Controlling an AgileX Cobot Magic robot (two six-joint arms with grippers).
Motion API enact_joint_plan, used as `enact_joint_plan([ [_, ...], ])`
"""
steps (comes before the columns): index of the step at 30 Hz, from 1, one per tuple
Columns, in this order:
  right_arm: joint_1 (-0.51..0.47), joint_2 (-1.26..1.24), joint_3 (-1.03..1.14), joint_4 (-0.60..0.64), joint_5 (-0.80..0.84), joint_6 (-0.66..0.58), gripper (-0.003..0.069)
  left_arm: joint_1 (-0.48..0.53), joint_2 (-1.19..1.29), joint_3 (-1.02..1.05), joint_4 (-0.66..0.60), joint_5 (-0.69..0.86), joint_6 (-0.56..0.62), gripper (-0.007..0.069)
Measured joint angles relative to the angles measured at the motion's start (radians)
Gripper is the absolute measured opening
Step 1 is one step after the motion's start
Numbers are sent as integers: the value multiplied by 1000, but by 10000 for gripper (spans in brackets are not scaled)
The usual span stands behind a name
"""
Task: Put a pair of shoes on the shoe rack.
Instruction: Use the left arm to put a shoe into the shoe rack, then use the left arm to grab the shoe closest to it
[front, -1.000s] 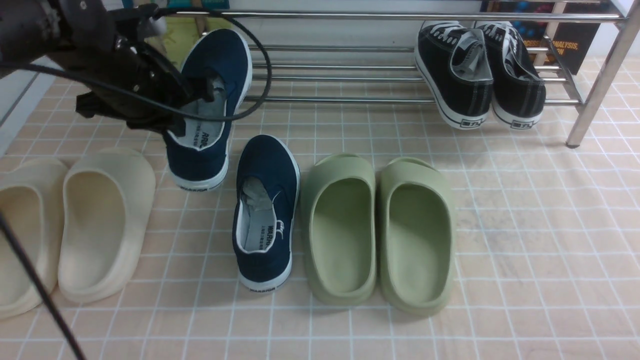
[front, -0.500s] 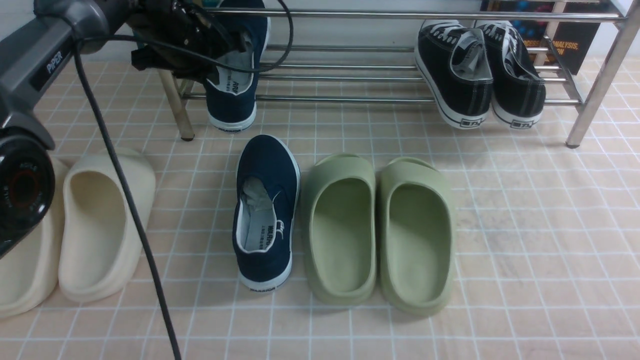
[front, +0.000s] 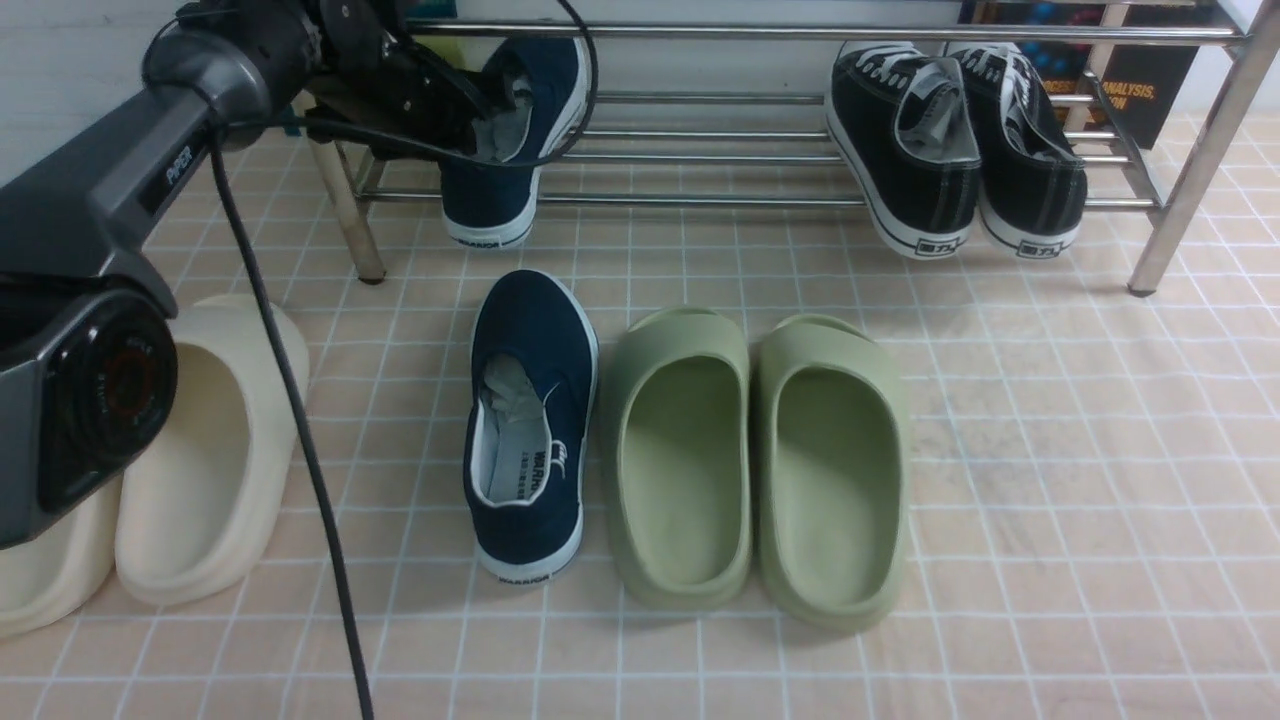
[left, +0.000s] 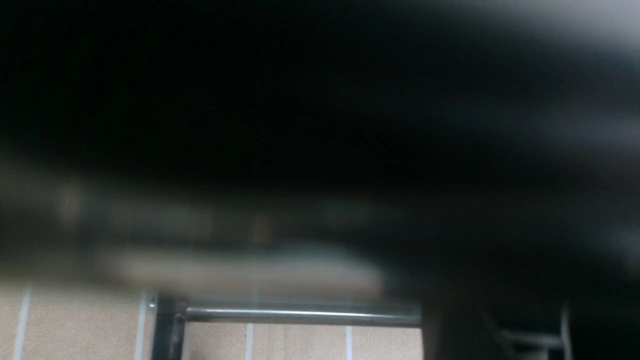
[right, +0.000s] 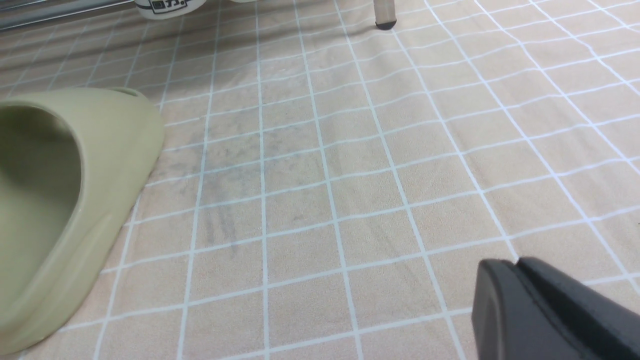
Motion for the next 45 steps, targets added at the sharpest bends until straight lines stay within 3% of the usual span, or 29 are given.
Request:
enact_joint_plan([
  [4, 0, 0, 0, 0, 0, 0, 37, 0, -11, -3, 6, 53, 0, 364],
  [9, 0, 0, 0, 0, 0, 0, 37, -1, -81, -3, 6, 192, 8, 370],
  [19, 0, 0, 0, 0, 0, 0, 37, 2, -321, -6, 18, 534, 138, 373],
  [26, 0, 0, 0, 0, 0, 0, 37, -18, -448, 217, -19, 534, 127, 373],
  [34, 0, 0, 0, 0, 0, 0, 37, -174, -619, 690, -10, 507, 155, 373],
  [39, 0, 0, 0, 0, 0, 0, 37, -267, -608, 930, 77, 214, 105, 373],
  [45, 0, 0, 0, 0, 0, 0, 37, -272, -568, 974, 151, 67, -21, 374],
])
